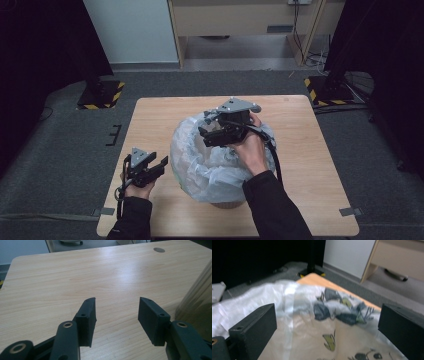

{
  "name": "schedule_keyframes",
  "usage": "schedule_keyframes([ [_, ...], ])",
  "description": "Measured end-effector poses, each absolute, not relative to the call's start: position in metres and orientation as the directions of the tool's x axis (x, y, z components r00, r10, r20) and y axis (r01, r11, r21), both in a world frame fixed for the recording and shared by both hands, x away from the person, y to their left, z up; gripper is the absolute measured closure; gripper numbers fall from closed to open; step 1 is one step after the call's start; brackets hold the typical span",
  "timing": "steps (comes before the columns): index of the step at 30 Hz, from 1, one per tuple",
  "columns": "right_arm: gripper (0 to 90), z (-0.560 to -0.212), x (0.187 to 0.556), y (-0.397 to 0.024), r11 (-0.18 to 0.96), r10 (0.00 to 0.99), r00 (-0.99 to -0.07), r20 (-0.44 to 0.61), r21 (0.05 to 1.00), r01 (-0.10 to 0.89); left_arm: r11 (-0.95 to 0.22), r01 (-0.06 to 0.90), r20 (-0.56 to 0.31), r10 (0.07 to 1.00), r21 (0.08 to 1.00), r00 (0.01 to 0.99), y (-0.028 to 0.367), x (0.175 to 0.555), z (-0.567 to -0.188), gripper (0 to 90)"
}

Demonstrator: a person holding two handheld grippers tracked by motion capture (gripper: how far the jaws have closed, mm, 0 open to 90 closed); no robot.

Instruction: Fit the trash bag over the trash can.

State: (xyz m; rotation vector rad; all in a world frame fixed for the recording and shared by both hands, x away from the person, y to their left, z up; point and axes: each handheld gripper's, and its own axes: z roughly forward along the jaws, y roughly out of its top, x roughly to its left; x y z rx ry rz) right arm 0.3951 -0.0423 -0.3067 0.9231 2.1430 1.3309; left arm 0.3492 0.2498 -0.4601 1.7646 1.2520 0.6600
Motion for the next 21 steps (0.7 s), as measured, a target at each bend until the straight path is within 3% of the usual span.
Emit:
schedule_keyframes([
  [18,1.3,-0.276,0.383,-0.05,0.137,0.782,-0.622,-0.036,0.984,0.116,-0.142,0.489,-0.046,0.935,0.86,0.351,0.251,0.35,-0.462,45.4],
  [21,1.3,-0.273,0.382,-0.054,0.122,0.79,-0.611,-0.04,0.988,0.093,-0.147,0.498,-0.041,0.937,0.854,0.346,0.251,0.351,-0.464,41.8],
])
